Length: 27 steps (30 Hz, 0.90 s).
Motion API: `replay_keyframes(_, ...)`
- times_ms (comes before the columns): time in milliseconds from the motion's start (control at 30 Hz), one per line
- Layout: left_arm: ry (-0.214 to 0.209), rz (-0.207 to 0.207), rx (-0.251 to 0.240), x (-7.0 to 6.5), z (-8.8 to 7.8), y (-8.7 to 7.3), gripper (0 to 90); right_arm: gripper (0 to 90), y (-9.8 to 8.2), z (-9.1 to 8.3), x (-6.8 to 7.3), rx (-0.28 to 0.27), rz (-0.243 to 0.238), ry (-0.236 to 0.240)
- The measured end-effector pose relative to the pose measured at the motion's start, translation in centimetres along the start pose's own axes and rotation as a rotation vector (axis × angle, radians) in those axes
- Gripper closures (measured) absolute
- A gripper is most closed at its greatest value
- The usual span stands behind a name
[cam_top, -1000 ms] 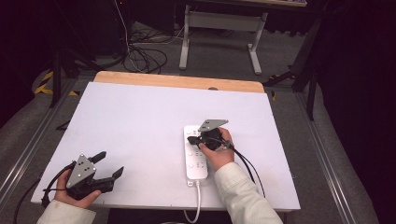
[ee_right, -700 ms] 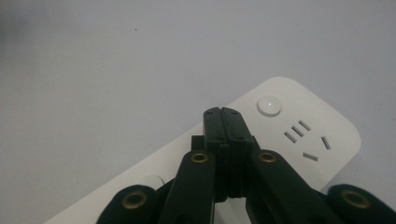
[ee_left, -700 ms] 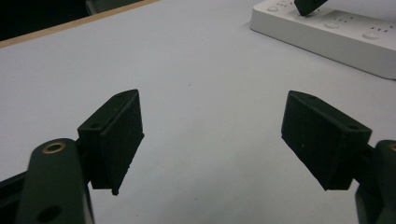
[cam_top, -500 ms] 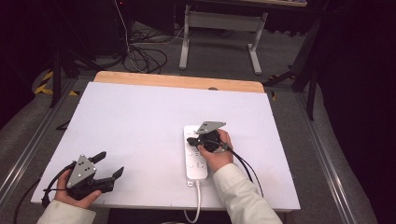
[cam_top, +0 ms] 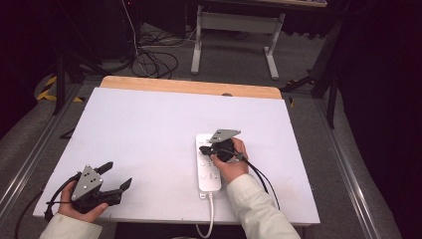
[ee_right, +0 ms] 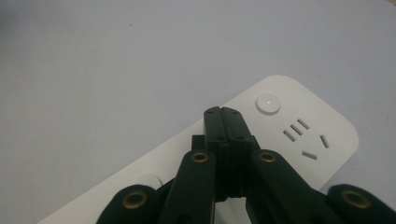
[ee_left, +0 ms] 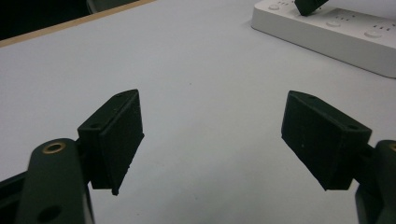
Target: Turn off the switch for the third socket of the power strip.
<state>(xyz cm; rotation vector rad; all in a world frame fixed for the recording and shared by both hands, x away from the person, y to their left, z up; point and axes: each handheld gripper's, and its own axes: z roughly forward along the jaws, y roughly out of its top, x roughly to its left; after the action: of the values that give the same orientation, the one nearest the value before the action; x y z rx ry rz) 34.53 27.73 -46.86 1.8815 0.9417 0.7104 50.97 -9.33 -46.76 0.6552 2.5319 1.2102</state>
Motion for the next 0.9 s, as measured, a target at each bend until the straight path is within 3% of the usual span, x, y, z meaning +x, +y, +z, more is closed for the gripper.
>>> replay_keyframes(700, -0.001, 0.004, 0.009, -0.02, 0.05, 0.0, 21.2, 90.0, 0.0, 0.03, 0.23, 0.002, -0.006, -0.013)
replay_keyframes(900, 0.0, 0.006, 0.009, 0.0, 0.08, 0.01, 21.2, 90.0, 0.28, 0.11, 0.35, 0.027, -0.023, -0.023)
